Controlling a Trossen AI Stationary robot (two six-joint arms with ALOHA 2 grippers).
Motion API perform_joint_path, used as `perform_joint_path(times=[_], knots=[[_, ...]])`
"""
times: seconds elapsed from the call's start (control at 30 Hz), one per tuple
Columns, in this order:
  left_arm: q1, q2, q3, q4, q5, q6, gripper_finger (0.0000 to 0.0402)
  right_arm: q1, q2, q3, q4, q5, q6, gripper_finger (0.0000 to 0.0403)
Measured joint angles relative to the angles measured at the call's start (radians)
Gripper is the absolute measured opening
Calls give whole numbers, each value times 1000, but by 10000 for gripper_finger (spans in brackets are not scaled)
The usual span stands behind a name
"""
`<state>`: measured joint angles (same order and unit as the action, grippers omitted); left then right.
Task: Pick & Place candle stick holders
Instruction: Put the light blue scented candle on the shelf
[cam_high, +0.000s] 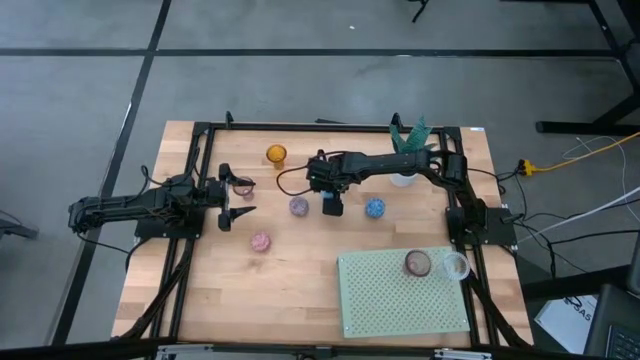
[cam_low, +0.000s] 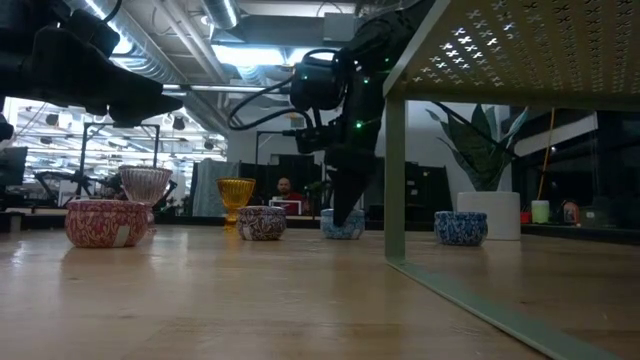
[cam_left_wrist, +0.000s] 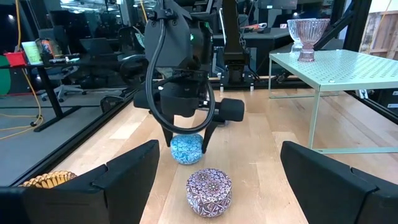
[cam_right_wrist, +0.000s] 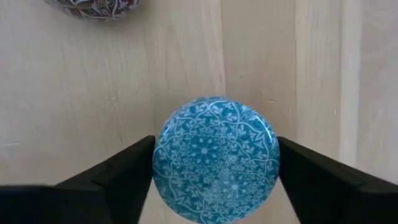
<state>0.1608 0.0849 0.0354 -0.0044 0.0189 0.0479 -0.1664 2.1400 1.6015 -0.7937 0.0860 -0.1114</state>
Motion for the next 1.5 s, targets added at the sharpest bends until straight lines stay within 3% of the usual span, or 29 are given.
perform_joint_path(times=[0.27, 0.7, 1.0, 1.23, 1.5], knots=[[0, 0, 0, 0, 0, 0, 334, 2, -22, 48, -62, -35, -2, 285], [0, 0, 0, 0, 0, 0, 334, 21, -91, 376, -400, -49, -26, 285], [0, 0, 0, 0, 0, 0, 334, 119, -92, 591, -658, -64, -236, 285], [0, 0, 0, 0, 0, 0, 334, 218, -94, 641, -737, -87, -341, 285], [0, 0, 0, 0, 0, 0, 334, 410, -121, 652, -763, -87, -342, 285]])
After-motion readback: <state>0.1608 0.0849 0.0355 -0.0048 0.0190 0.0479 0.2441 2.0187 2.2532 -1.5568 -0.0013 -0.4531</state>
